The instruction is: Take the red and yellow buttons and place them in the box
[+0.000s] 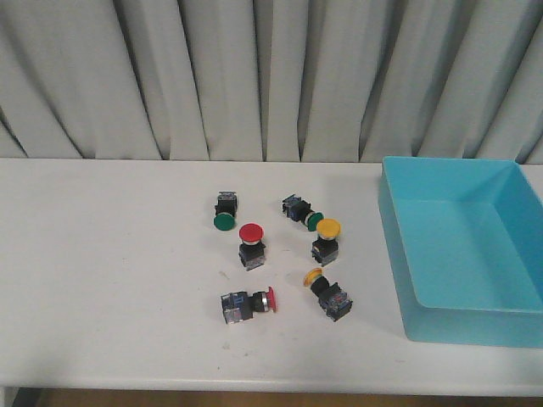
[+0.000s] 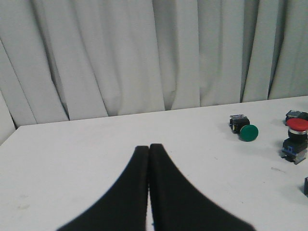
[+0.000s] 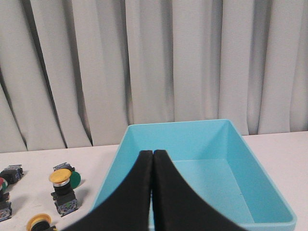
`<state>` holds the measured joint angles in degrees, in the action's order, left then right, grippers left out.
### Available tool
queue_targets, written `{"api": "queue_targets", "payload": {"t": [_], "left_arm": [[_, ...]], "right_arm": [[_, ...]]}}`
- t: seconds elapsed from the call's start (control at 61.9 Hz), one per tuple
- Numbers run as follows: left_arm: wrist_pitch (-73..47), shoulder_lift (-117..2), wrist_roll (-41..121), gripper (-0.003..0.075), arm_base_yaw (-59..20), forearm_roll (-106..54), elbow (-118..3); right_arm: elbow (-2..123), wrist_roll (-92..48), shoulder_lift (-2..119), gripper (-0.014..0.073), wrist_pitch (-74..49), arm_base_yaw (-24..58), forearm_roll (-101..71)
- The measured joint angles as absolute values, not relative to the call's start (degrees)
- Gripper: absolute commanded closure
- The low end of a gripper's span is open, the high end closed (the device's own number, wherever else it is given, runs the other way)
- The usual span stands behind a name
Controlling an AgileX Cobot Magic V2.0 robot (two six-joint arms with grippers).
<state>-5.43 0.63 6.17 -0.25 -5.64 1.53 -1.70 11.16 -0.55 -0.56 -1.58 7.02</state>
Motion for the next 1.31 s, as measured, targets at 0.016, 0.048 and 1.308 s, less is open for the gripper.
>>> {"api": "queue_targets", "payload": {"t": [0.016,0.048,1.308], "left_arm": [[-5.4,0.6,6.2,0.0726,-0.2,-5.6,1.5],[-5.4,0.6,6.2,0.0726,-0.2,-5.6,1.5],[14.7,-14.0,-1.1,0.0726,-0.9,-0.7,-20.9]], "right_arm": [[-1.7,11.2,-0.5,0.0601,-0.6,-1.6,7.0],[-1.7,11.2,-0.5,0.0601,-0.6,-1.6,7.0],[24.4,8.6,10.9,0.0601,20.5,-1.8,4.4]]}}
